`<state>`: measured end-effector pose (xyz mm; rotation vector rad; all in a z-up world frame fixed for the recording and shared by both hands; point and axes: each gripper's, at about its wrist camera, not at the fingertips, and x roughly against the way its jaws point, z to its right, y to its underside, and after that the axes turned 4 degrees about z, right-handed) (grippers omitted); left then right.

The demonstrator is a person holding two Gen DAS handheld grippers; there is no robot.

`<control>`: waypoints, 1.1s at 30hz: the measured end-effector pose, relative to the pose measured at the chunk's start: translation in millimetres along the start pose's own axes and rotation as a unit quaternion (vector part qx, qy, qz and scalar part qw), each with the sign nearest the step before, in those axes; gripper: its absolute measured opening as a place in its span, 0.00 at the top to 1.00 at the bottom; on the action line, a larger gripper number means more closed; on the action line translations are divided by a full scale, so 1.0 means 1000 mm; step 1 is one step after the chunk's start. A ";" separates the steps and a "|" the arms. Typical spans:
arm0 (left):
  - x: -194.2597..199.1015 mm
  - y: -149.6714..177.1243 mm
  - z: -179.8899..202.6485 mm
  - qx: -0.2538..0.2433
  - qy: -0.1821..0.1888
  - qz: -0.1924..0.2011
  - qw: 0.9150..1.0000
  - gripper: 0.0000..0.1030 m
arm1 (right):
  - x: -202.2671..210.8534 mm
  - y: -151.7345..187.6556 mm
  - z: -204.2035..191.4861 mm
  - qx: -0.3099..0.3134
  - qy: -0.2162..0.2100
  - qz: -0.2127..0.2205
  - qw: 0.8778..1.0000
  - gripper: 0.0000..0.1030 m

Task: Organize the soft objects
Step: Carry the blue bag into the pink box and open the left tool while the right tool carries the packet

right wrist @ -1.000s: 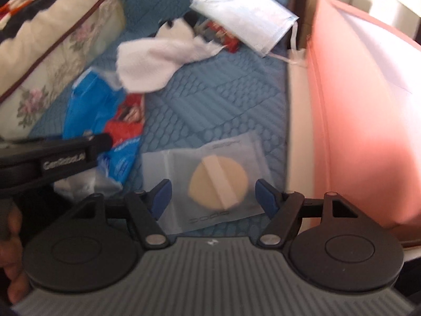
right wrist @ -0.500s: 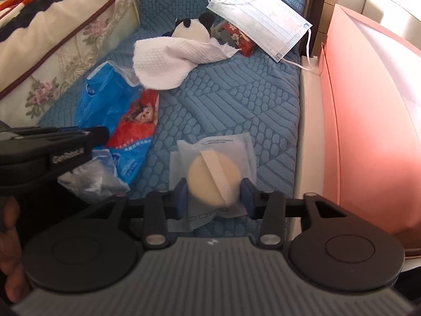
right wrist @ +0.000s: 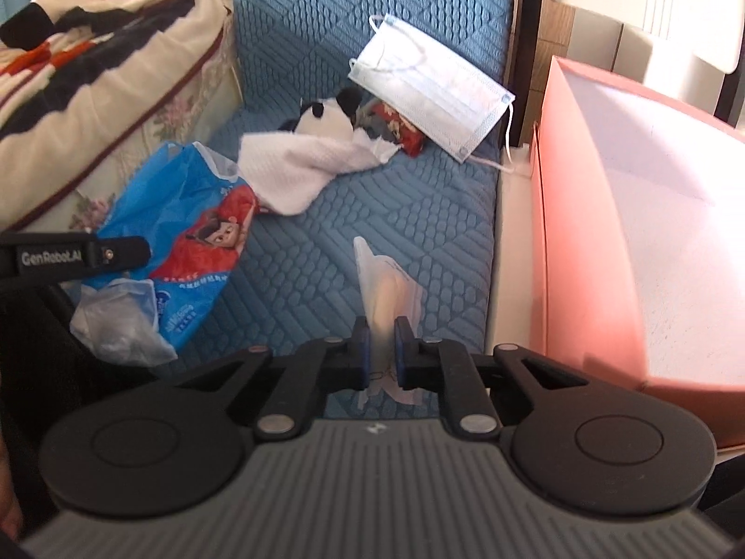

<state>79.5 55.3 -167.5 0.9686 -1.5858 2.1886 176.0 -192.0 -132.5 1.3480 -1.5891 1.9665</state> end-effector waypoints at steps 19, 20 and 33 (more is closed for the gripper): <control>0.063 -0.047 0.044 0.017 0.056 0.034 0.998 0.93 | 0.071 -0.052 0.028 -0.012 -0.041 0.063 0.997 0.88; 0.066 -0.050 0.048 0.016 0.059 0.035 0.998 0.93 | 0.076 -0.056 0.030 -0.013 -0.044 0.068 0.997 0.88; 0.084 -0.092 0.106 0.015 0.110 0.054 0.992 0.93 | 0.121 -0.108 0.068 -0.017 -0.045 0.125 0.991 0.88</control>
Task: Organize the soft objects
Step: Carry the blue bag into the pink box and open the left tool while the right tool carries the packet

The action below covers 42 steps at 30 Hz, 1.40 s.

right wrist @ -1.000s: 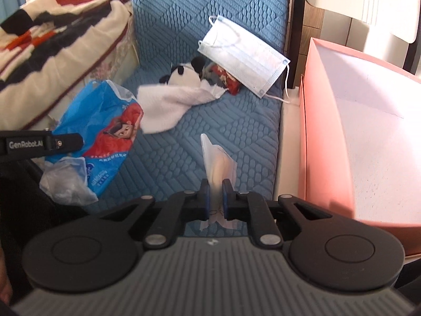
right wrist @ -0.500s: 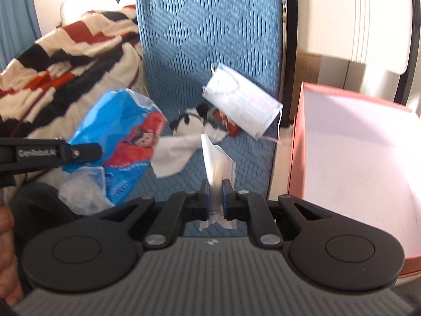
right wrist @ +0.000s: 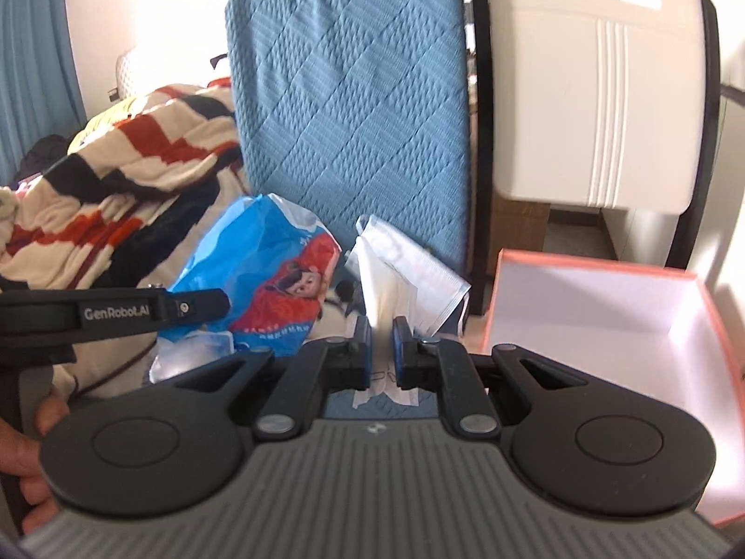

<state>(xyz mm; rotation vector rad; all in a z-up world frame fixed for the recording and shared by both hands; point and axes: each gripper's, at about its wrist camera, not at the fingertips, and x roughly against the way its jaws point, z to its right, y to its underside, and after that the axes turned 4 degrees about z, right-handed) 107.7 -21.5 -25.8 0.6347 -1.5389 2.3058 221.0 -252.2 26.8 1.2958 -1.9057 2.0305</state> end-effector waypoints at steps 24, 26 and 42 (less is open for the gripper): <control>-0.038 -0.030 0.135 -0.020 0.098 0.015 0.995 0.93 | 0.035 -0.042 0.096 -0.035 0.057 0.036 0.997 0.88; -0.050 -0.022 0.145 -0.016 0.102 0.004 0.995 0.93 | 0.033 -0.036 0.108 -0.040 0.064 0.022 0.997 0.88; -0.126 0.054 0.219 -0.073 0.110 -0.127 0.983 0.93 | 0.007 0.047 0.202 -0.091 0.132 -0.087 0.983 0.88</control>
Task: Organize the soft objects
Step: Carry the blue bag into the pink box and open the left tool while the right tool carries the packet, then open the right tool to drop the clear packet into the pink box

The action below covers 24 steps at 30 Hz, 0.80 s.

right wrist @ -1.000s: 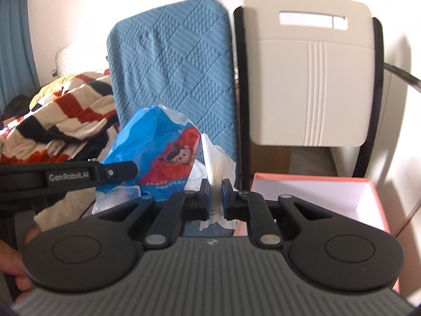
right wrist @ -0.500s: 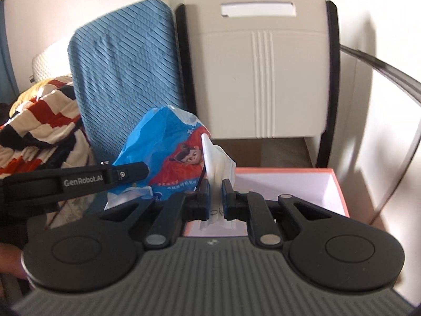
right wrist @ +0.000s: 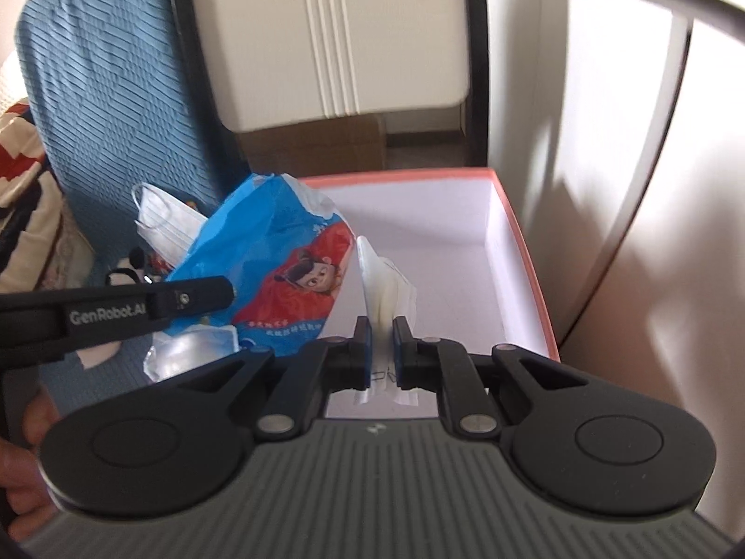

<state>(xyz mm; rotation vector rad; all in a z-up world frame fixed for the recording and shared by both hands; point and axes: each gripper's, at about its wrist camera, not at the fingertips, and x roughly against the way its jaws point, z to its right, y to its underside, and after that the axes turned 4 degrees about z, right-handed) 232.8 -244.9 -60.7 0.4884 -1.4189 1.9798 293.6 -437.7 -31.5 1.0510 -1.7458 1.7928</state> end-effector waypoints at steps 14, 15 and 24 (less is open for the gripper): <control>-0.042 0.018 0.006 -0.001 -0.019 -0.055 0.998 0.92 | -0.030 0.021 0.021 -0.031 -0.005 -0.055 0.998 0.87; -0.042 0.018 0.007 -0.002 -0.018 -0.055 0.998 0.92 | -0.030 0.019 0.022 -0.032 -0.006 -0.055 0.998 0.87; -0.032 0.019 0.009 -0.008 -0.025 -0.052 0.998 0.62 | -0.014 0.011 0.026 -0.041 -0.008 -0.030 0.999 0.78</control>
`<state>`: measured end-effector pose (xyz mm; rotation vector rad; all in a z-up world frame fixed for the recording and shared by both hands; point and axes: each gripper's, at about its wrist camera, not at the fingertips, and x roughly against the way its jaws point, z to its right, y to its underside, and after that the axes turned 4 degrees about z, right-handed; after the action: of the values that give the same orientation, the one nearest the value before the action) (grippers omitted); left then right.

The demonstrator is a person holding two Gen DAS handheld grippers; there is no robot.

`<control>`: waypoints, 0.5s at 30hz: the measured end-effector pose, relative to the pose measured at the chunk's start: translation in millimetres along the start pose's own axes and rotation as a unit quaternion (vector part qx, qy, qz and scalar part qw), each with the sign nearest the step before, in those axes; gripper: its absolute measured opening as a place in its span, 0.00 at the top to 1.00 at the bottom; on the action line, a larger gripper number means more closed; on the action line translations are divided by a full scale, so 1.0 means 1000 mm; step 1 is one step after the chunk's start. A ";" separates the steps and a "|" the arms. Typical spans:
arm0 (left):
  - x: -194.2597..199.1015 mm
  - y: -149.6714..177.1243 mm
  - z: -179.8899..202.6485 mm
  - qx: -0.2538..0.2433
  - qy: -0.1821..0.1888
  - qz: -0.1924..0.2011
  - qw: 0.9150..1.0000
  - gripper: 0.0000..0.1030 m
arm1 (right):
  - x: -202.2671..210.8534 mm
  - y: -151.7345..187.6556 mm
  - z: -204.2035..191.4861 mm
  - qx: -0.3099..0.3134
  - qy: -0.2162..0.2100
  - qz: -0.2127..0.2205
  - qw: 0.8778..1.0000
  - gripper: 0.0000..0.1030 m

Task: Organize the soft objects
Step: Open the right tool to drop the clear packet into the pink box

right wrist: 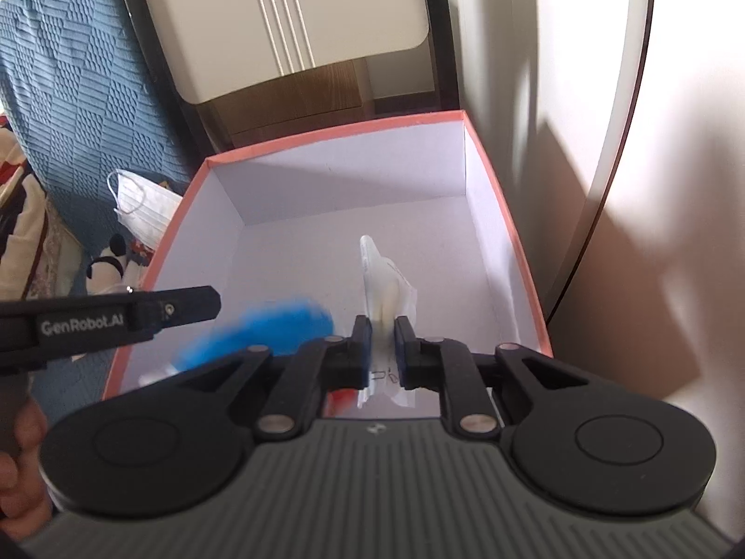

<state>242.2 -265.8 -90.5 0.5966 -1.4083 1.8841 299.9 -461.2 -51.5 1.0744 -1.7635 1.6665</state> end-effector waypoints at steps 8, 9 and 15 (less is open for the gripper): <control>0.039 -0.013 -0.004 -0.017 0.001 0.052 0.998 0.62 | 0.036 -0.009 -0.010 -0.009 -0.001 0.048 0.999 0.64; 0.046 -0.015 -0.005 -0.021 0.002 0.061 0.998 0.62 | 0.043 -0.010 -0.012 -0.012 -0.001 0.057 0.998 0.64; 0.095 -0.024 -0.020 -0.031 0.010 0.113 0.993 0.62 | 0.075 -0.022 -0.033 -0.009 -0.008 0.087 0.996 0.64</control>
<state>199.9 -218.5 -13.0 0.3993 -1.5698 2.0062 269.2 -443.7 25.2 0.9522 -1.9268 1.7436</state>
